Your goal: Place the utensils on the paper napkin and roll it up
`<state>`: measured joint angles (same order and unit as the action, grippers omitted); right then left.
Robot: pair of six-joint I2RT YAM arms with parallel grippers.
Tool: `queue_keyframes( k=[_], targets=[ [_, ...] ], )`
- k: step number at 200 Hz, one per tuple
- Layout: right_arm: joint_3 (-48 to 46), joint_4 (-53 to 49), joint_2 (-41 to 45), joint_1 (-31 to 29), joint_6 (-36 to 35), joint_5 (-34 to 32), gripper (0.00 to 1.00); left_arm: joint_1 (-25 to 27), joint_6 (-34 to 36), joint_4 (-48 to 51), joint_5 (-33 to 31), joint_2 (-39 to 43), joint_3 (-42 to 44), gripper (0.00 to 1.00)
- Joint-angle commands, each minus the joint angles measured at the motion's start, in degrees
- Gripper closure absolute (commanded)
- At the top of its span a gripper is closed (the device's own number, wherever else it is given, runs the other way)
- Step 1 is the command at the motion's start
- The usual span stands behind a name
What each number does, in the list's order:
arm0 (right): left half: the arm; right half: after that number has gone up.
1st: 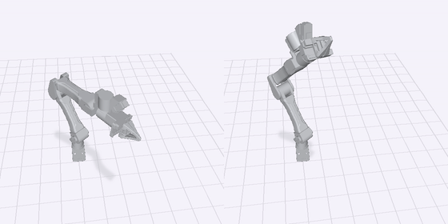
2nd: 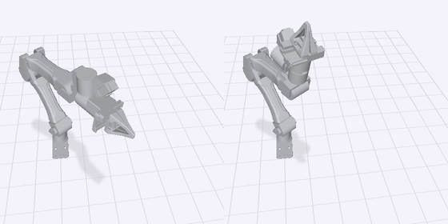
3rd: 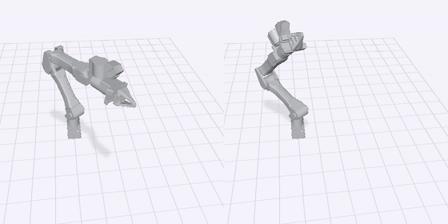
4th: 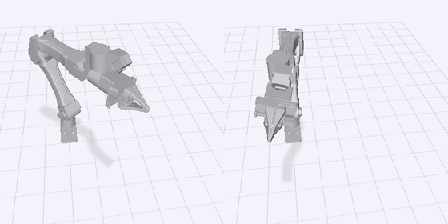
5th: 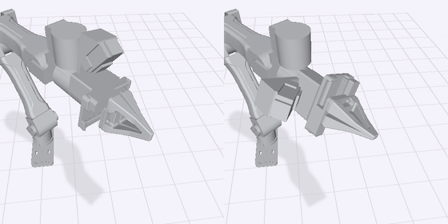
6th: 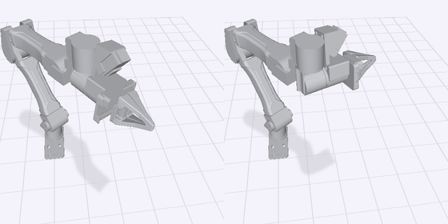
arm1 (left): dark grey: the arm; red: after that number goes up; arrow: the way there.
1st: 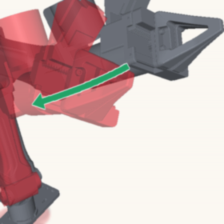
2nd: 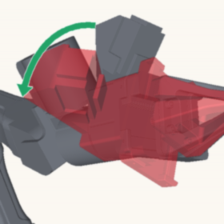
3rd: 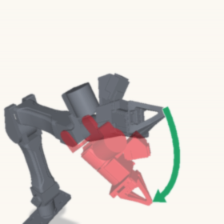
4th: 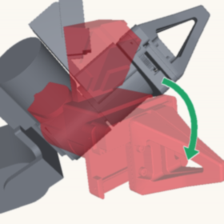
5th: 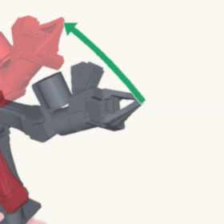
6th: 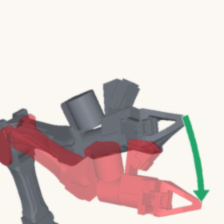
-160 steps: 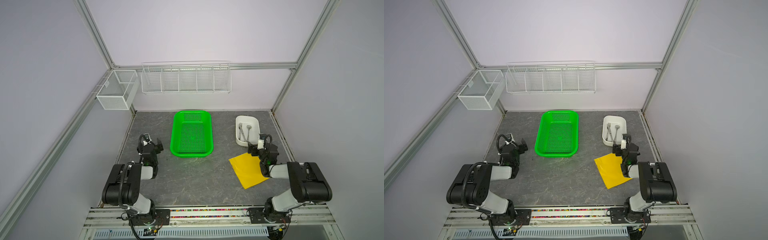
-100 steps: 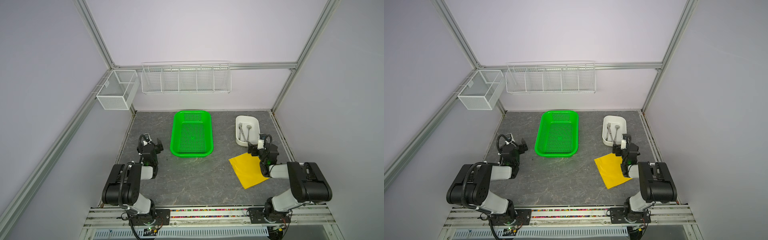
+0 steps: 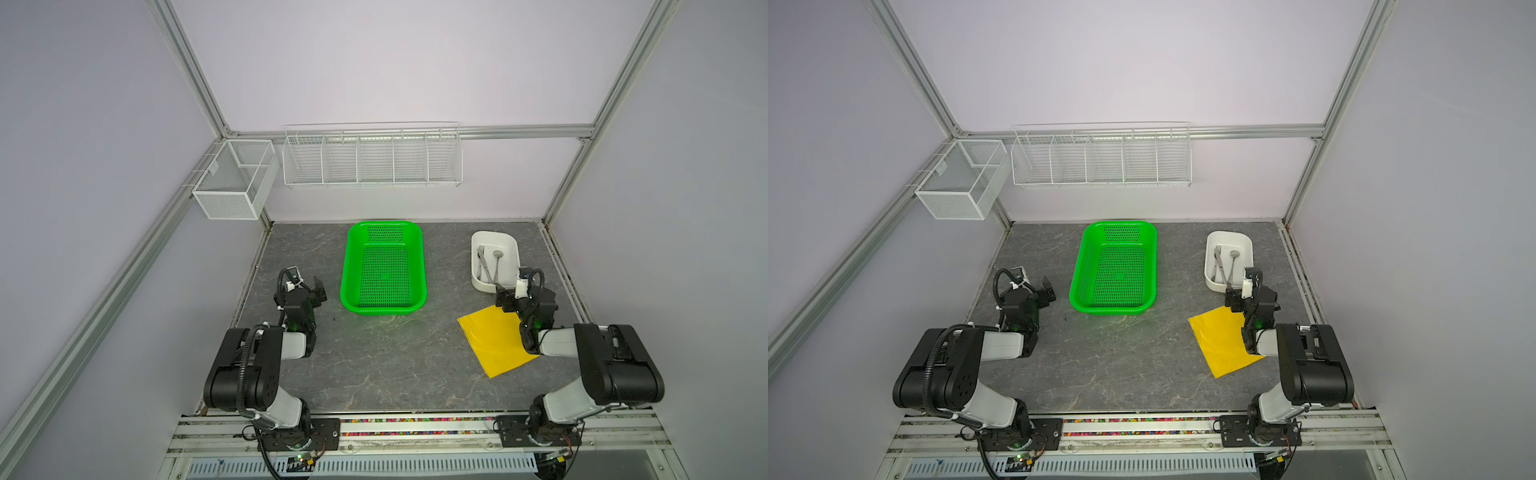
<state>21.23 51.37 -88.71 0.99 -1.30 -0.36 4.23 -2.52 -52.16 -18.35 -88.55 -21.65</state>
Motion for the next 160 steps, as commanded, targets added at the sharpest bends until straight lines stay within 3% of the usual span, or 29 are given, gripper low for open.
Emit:
queue_keyframes(
  k=[1,20,39,63,81,98,112,129,160],
  targets=[
    [0.84,-1.29,1.05,-0.11,-0.88,-1.42,0.12,-0.19,0.50,-2.86,0.69,-0.13,0.81,0.01],
    [1.76,-3.76,2.17,-0.54,-1.16,-2.37,0.12,-0.19,0.43,-4.94,0.41,1.54,2.54,0.01],
    [3.78,-10.49,5.95,-0.68,-0.19,-4.44,0.12,-0.19,-0.10,1.37,-0.73,5.90,1.34,0.01],
    [9.76,-28.72,12.45,-0.20,5.70,-7.30,0.11,-0.18,-2.97,17.38,-3.88,13.37,-3.41,0.01],
    [16.24,-45.29,16.31,0.21,11.37,-6.17,0.12,-0.18,-8.99,28.16,-7.97,18.25,-6.82,0.01],
    [23.13,-61.48,17.25,1.24,17.40,-0.42,0.11,-0.19,-17.21,38.64,-9.49,22.51,-9.88,0.01],
    [24.36,-66.60,18.33,1.66,19.54,7.65,0.11,-0.19,-24.98,47.51,-8.44,26.23,-11.77,0.01],
    [23.96,-70.29,19.68,1.64,24.27,14.27,0.10,-0.36,-31.75,57.93,-4.63,30.57,-13.31,0.01],
    [20.29,-72.50,20.34,0.20,29.67,21.66,0.01,-0.45,-33.38,53.68,17.87,36.71,-8.67,0.01]
  ],
)
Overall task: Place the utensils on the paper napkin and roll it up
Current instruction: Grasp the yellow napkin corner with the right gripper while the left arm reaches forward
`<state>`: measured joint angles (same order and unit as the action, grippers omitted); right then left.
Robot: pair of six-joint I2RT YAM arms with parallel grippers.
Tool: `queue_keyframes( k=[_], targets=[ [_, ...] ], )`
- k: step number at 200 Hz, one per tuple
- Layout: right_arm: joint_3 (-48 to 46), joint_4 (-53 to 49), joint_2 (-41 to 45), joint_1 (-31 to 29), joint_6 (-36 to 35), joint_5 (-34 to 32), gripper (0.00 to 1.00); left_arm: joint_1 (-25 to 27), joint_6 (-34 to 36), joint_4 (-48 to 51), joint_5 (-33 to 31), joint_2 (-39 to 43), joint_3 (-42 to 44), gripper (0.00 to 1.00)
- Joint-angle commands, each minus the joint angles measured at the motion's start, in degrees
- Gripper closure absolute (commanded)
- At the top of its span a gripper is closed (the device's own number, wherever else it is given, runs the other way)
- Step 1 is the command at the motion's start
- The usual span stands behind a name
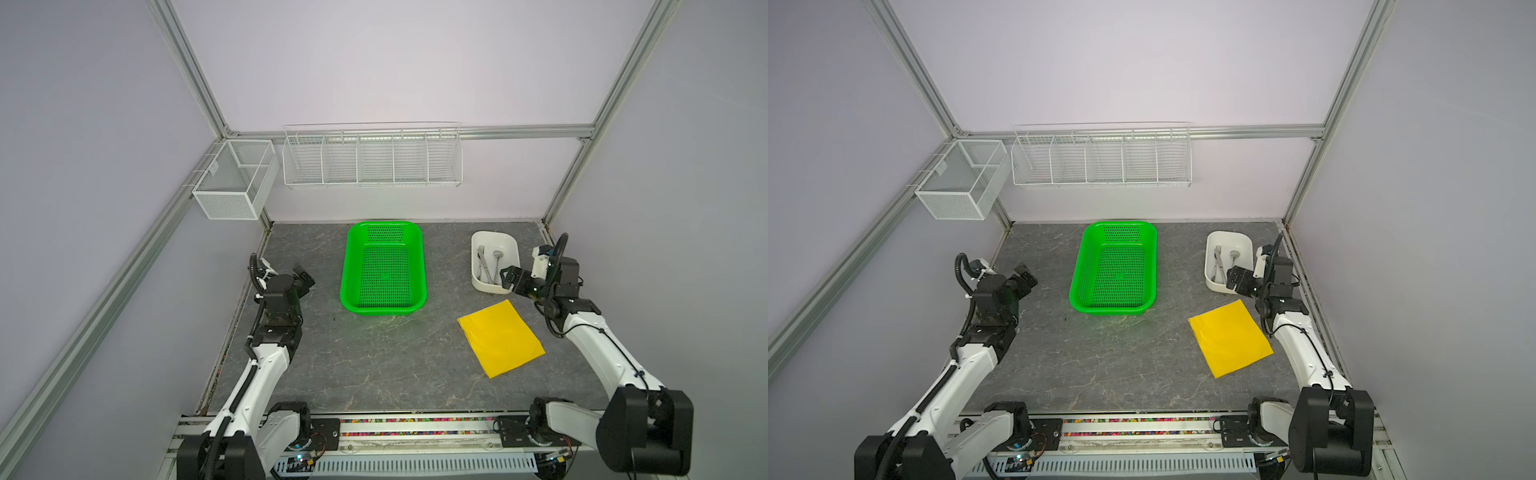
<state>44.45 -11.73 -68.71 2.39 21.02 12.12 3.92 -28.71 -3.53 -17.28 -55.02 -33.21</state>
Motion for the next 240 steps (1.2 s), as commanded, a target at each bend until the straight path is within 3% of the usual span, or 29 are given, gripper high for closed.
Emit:
queue_keyframes(
  k=[1,11,43,76,115,169,180,212,240],
  targets=[
    [-2.94,-9.56,0.33,-1.27,7.32,9.25,0.01,-0.10,-7.17,4.77,17.52,3.31,3.02,0.01],
    [-3.37,-11.76,0.08,-2.54,6.64,8.31,0.02,-0.06,-7.81,2.95,23.24,4.28,4.09,0.01],
    [-5.31,-15.01,-2.92,-4.98,4.33,6.35,0.06,0.53,-11.02,4.83,32.68,5.18,4.20,0.01],
    [-4.80,-14.53,-6.91,-8.15,3.75,5.25,0.16,4.00,-9.20,6.98,38.16,6.98,4.23,0.01],
    [-4.59,-14.11,-11.02,-10.27,3.52,3.57,0.17,11.74,-8.76,7.70,43.76,6.38,4.02,0.01],
    [-4.99,-12.38,-16.01,-13.81,3.23,2.82,0.23,27.17,-7.12,9.03,42.85,-2.09,1.43,0.03],
    [-4.95,-12.12,-16.97,-16.78,3.37,2.61,0.23,29.55,-7.58,7.65,41.18,-4.59,0.98,0.03],
    [-4.14,-10.92,-19.28,-21.83,4.51,1.88,0.23,30.45,-11.69,-0.18,36.58,-10.89,0.76,0.03],
    [-2.48,-9.98,-21.83,-26.44,6.19,1.41,0.23,30.36,-12.42,-0.79,32.04,-16.34,-2.62,0.03]
  ],
)
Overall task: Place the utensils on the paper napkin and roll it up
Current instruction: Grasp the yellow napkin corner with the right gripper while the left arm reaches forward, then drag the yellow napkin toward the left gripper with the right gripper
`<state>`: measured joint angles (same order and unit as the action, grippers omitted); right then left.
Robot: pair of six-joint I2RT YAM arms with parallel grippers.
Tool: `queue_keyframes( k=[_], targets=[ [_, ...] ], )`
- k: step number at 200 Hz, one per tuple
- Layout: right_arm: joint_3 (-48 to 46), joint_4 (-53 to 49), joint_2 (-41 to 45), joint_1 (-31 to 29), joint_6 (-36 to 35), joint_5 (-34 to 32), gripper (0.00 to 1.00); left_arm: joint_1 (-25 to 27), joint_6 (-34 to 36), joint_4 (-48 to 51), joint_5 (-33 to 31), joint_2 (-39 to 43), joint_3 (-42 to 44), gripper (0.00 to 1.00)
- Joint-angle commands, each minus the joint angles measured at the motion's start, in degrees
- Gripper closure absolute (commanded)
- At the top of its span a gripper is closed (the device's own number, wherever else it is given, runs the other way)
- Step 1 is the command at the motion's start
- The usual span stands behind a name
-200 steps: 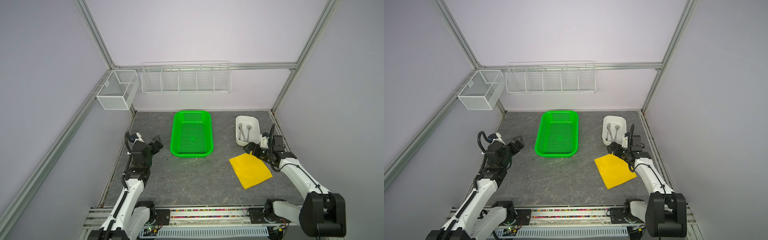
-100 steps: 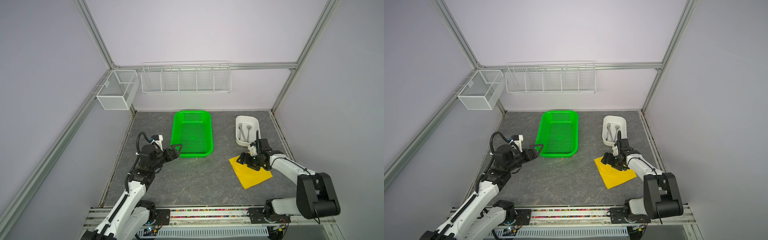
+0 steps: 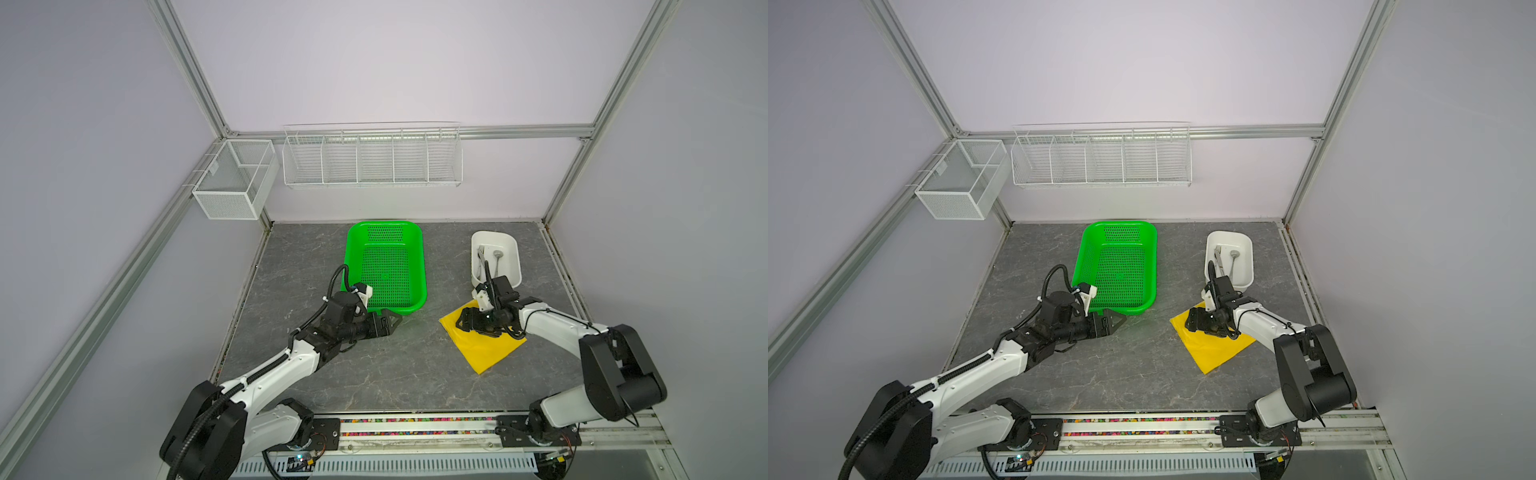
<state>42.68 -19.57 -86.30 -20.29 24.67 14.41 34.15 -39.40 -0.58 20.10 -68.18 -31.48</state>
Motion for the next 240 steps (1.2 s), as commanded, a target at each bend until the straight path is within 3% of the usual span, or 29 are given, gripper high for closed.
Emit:
queue_keyframes(
  k=[1,35,72,101,152,173,194,240],
  targets=[
    [-0.64,-2.09,-4.36,-3.86,2.60,-0.88,0.23,0.08,-1.73,-3.65,-5.55,-3.36,-4.53,0.02],
    [2.04,-0.08,-8.20,-10.16,5.03,-0.62,0.23,-1.56,-2.32,-0.80,-12.16,-7.82,-8.46,0.02],
    [6.45,0.34,-13.05,-17.12,8.20,-2.63,0.23,-8.01,-3.27,-3.31,-8.37,-12.78,-10.53,0.02],
    [9.03,3.08,-14.88,-21.59,12.06,-1.85,0.23,-9.12,0.03,2.69,-4.92,-14.84,-15.45,0.02],
    [9.72,12.30,-16.15,-27.08,21.09,2.30,0.23,-9.23,-0.92,5.60,-5.33,-6.67,-10.42,0.01],
    [8.71,16.10,-13.20,-27.51,24.23,3.83,0.23,-9.17,1.19,9.91,-6.90,-1.30,-9.15,0.01],
    [9.34,12.63,-8.15,-27.11,23.17,1.28,0.22,-9.11,2.90,12.55,-6.53,3.48,-7.76,0.01],
    [4.05,7.12,1.53,-21.13,21.63,-2.36,0.26,-7.74,5.65,13.67,1.10,6.94,-6.06,0.06]
  ],
)
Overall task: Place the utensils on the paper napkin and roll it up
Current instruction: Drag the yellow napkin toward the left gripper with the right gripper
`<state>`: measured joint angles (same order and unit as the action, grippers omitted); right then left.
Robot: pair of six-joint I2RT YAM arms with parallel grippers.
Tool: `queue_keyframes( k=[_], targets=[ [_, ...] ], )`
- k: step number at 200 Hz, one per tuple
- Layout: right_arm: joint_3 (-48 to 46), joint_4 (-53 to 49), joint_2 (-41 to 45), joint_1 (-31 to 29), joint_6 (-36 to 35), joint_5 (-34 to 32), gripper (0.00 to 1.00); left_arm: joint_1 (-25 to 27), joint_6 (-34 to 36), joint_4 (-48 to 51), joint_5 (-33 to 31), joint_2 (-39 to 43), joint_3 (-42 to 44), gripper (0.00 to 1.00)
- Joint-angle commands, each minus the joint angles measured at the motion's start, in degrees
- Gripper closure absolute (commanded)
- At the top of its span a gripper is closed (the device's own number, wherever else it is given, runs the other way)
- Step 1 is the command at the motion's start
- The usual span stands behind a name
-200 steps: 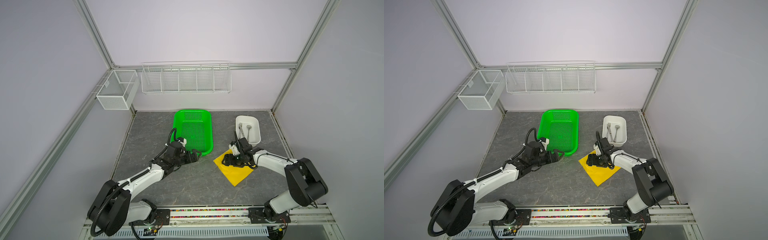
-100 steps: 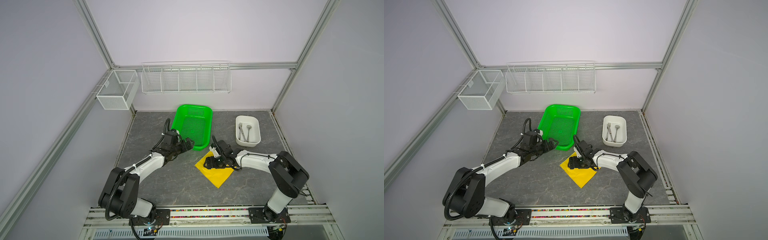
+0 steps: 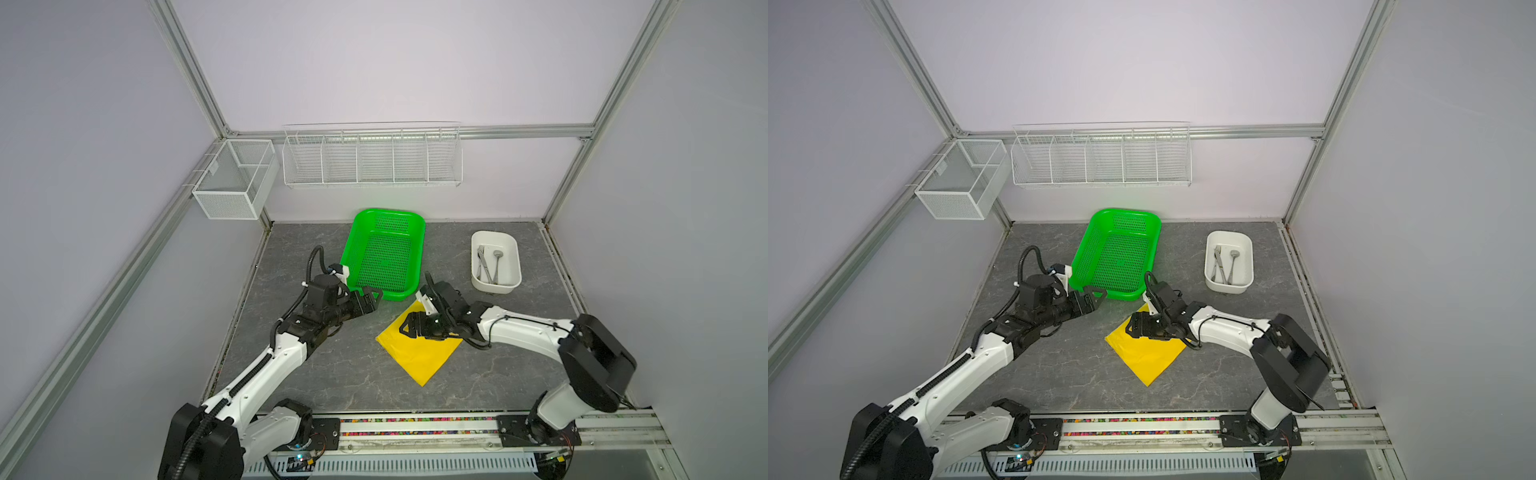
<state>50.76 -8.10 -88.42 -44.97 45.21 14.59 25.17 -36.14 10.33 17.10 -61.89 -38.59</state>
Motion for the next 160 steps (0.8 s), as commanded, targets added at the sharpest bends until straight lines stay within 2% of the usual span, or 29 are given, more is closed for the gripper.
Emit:
queue_keyframes(
  k=[1,17,41,82,107,160],
  targets=[
    [-4.20,-4.46,3.63,3.78,1.05,-2.50,0.26,1.40,2.35,2.72,4.13,0.64,1.10,0.06],
    [-5.63,-5.15,3.56,6.21,0.26,-1.00,0.29,4.59,1.57,1.00,4.30,0.34,2.28,0.08],
    [-6.38,-5.43,3.29,6.65,0.33,-0.55,0.30,9.56,-1.14,-3.14,5.26,-2.33,4.20,0.12],
    [-8.27,-0.32,0.49,6.30,3.45,1.98,0.31,11.04,-7.76,-14.81,9.78,-8.11,7.34,0.14],
    [-7.78,0.35,-1.68,5.10,4.41,1.68,0.31,11.35,-7.63,-14.64,11.37,-11.08,6.67,0.18],
    [-8.76,7.06,-5.37,3.05,9.32,0.68,0.31,11.39,-5.38,-8.41,6.99,-10.08,5.75,0.19]
  ],
)
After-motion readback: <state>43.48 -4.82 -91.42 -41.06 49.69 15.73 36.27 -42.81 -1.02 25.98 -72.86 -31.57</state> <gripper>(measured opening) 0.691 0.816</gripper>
